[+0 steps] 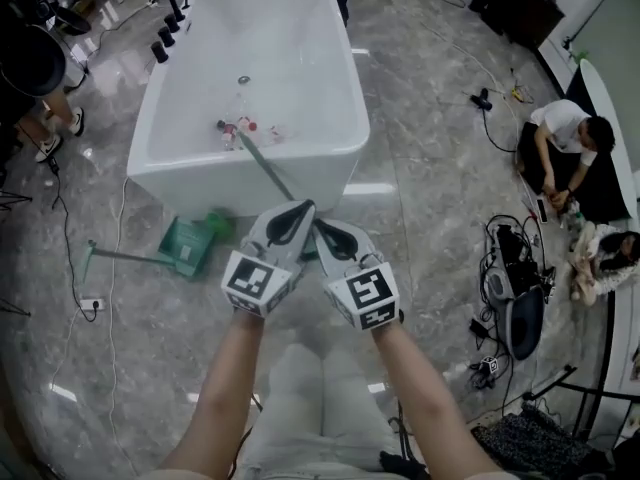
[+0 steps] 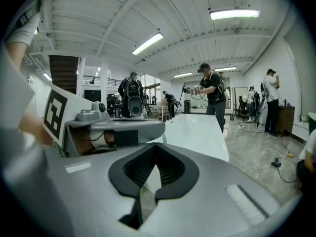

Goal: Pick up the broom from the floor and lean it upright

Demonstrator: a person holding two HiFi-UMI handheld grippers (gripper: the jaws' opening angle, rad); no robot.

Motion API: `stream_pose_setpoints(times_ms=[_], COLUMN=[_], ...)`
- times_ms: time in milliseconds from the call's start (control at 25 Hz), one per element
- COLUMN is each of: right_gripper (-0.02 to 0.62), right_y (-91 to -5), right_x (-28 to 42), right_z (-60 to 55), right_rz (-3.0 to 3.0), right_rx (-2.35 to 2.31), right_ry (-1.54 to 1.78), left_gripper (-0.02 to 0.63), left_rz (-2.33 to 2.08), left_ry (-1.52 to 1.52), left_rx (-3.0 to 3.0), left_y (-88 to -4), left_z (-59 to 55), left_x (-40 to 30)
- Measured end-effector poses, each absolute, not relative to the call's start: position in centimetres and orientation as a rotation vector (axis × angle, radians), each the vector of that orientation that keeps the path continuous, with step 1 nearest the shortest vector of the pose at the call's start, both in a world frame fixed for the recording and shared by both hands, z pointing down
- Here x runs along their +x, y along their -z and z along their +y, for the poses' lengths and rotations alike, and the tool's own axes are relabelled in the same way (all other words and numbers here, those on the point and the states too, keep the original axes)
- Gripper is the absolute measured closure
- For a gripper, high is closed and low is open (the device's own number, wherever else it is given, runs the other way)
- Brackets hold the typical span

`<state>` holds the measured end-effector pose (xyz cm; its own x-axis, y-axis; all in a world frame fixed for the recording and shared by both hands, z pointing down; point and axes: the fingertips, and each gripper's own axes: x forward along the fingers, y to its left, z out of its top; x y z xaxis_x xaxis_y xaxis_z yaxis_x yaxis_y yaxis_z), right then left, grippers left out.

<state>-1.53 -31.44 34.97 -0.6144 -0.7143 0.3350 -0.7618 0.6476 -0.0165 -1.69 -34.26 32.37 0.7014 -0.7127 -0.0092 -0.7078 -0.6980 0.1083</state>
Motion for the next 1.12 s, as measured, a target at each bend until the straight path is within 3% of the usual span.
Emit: stream_pose_setpoints(times_ms=[280,600,1120], right_gripper=[0.594,0.594,0.595], right_y=[-22.3,-13.6,-10.0], right_x=[0.6,2.7,6.7], right_z=[-29.0,-24.8,-21.2], right_rz=[-2.604,-2.669,-2.678], right_rx=[1.292,1.388,1.492], right_ry=[-0.122,0.017,0.051], left_gripper=[0.606,0.606,0.606], left_rz=[-1.168,-1.153,-1.095], left_ry=[0.054,0.135,0.181], left_rx=[2.89,2.988,3.038], left_y=[-20.6,-12.1,-9.1], left_z=[-31.5,-27.4,-22.4], left_x=[-1.2,0.5,4.2])
